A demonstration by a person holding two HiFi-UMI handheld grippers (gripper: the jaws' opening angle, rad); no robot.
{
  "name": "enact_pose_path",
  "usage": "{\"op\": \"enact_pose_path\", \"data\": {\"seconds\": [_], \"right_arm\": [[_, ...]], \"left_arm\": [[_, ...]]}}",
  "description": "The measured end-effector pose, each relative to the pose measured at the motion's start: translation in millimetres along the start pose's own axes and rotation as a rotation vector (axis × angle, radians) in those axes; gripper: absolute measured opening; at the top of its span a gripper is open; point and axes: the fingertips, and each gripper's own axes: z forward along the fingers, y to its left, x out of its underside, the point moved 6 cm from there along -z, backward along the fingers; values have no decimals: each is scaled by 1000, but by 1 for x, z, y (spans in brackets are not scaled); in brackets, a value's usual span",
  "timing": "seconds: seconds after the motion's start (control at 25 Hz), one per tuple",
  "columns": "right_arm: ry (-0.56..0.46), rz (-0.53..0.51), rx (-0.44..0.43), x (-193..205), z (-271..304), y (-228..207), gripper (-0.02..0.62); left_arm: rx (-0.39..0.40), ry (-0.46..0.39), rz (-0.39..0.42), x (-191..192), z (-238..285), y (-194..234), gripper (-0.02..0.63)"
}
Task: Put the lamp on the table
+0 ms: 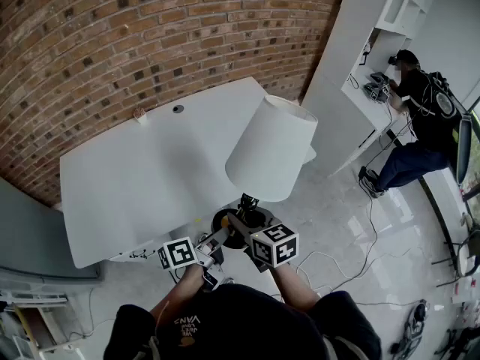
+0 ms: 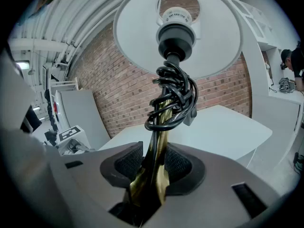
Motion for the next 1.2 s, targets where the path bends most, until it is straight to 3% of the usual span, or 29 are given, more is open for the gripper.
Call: {"op": "enact_pose_path", "data": {"seconds": [0.88, 1.08, 1.2], "right_arm": [[-82, 79, 162, -123, 166, -75, 135], [-83, 83, 149, -139, 205, -82, 132], [-46, 63, 111, -146, 224, -93, 132]], "left_arm": [[67, 166, 29, -225, 88, 15, 199], [62, 154, 57, -267, 93, 28, 201], [52, 113, 25, -278, 100, 35, 201]]}}
